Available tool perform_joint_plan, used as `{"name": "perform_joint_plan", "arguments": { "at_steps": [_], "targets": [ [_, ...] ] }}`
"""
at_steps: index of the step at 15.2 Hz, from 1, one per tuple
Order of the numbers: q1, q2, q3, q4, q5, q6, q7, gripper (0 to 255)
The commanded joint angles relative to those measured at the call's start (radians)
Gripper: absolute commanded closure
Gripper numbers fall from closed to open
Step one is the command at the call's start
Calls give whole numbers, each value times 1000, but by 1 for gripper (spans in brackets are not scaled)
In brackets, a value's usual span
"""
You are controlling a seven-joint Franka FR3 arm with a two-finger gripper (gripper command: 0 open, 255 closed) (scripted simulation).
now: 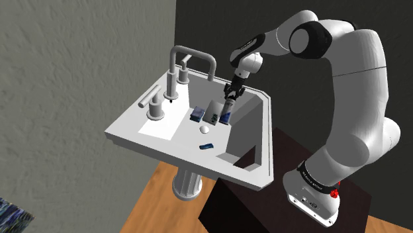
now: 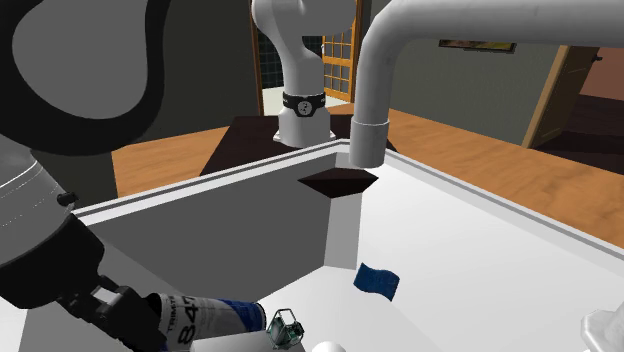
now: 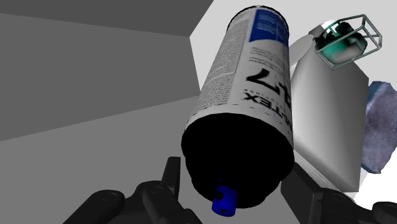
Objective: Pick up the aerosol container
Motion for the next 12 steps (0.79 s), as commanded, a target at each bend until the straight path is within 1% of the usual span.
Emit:
{"name": "perform_joint_plan", "arguments": {
  "at_steps": [1, 12],
  "targets": [
    [4, -20, -4, -5, -6, -15, 7, 255],
    [18, -127, -27, -22, -38, -100, 41, 255]
  ]
}}
